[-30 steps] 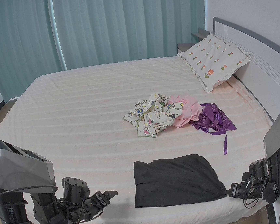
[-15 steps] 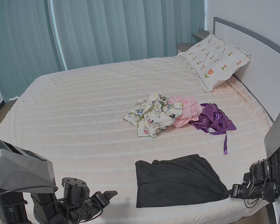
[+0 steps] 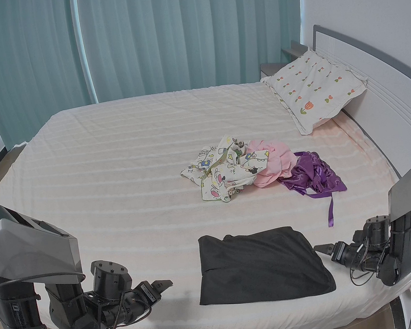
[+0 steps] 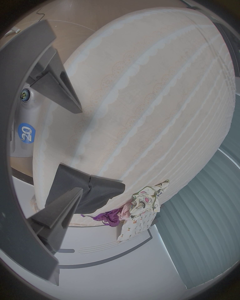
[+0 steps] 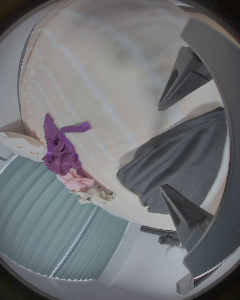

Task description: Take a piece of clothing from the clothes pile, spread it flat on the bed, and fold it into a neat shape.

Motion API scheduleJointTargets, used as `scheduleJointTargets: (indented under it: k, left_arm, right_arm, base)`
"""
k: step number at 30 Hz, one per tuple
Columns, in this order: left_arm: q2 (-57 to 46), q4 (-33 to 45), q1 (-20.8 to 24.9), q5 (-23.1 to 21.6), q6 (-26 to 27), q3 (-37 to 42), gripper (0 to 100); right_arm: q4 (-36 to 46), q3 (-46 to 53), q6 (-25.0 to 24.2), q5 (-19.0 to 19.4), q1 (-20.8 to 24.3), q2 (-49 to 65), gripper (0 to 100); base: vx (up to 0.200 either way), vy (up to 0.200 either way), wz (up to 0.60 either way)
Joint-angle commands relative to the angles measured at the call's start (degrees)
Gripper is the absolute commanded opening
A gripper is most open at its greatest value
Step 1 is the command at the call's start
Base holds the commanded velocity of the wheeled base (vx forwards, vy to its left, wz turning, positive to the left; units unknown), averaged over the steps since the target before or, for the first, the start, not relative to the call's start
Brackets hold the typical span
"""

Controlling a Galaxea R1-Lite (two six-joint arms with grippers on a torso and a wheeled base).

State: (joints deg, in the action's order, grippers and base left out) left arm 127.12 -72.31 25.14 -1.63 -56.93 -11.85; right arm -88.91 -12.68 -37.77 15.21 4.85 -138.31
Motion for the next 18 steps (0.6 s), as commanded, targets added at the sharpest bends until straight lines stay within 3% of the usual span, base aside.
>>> scheduleJointTargets:
  k: [1,12,13,18]
  left_arm:
    - [0.23,-0.02,0.00,0.05,-0.02,-0.10,100]
    - [0.41,-0.02,0.09,0.93,-0.02,-0.19,100]
    - [0.49,-0.02,0.18,1.11,-0.02,-0.19,100]
    - [0.58,-0.02,0.18,1.19,-0.02,-0.19,100]
  right_arm:
    - [3.65,-13.95,-3.98,-0.80,1.92,-4.95,100]
    - [16.84,-27.14,-3.72,-0.80,5.87,-5.47,100]
    - [17.36,-27.22,-3.63,-0.62,5.96,-5.47,0]
    - [16.48,-27.66,-3.98,-0.89,5.43,-5.91,0]
  base:
    - [0.000,0.000,0.00]
    - [0.000,0.000,0.00]
    - [0.000,0.000,0.00]
    - [0.000,0.000,0.00]
